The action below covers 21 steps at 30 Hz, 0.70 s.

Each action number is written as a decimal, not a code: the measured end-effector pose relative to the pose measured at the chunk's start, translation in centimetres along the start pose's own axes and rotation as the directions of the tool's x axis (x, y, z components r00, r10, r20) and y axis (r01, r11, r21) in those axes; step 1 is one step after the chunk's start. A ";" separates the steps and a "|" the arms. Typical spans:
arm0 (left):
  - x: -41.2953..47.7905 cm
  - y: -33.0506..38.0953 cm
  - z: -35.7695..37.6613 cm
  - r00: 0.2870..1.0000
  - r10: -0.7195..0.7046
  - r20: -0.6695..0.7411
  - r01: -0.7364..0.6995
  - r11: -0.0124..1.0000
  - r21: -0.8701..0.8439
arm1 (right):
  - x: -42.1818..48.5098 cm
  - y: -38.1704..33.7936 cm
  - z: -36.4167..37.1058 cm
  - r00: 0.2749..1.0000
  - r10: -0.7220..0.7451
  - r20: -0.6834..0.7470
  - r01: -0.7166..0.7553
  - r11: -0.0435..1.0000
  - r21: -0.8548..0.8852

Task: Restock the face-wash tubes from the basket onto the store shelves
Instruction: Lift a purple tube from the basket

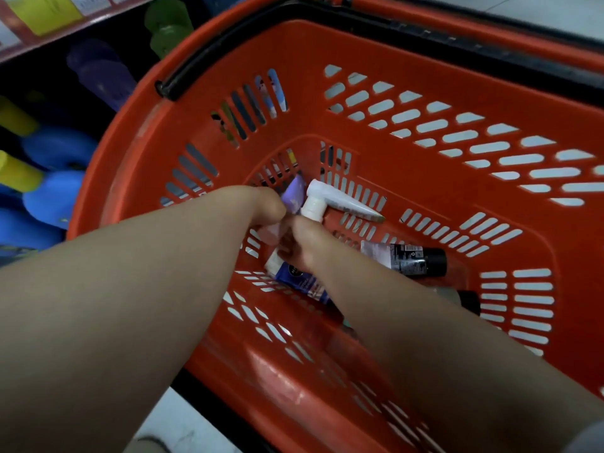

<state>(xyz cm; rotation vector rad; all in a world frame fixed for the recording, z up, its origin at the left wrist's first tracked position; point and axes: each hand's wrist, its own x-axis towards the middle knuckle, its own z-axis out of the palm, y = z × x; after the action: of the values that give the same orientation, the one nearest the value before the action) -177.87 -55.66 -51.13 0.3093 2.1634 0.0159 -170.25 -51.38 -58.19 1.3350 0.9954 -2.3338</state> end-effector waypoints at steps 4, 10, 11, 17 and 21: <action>-0.4 -0.3 -0.3 0.999 -0.027 -0.044 0.017 0.979 -0.206 | -2.4 -1.3 -0.3 0.992 -0.028 0.121 0.031 0.999 -0.025; -4.0 1.2 -2.1 0.999 0.026 -0.033 -0.040 0.821 -0.570 | -6.8 -3.7 -0.2 0.977 -0.128 0.170 0.149 0.982 -0.117; -5.0 1.4 -2.3 0.999 0.040 -0.002 -0.033 0.777 -0.628 | -7.5 -4.1 -0.3 0.975 -0.153 0.164 0.177 0.974 -0.143; -11.0 1.2 -3.6 0.987 0.135 -0.082 -0.145 0.572 -0.808 | -13.3 -6.8 0.3 0.967 -0.210 0.145 0.232 0.961 -0.153; -15.5 0.4 -4.9 0.969 0.154 -0.191 -0.241 0.456 -0.857 | -17.5 -8.4 2.4 0.955 -0.232 0.184 0.254 0.961 -0.107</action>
<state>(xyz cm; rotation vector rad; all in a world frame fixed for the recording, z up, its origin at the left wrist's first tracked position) -173.33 -58.29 -35.77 -0.0632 1.8840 1.2826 -166.90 -48.63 -39.14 0.9942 1.2949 -2.4590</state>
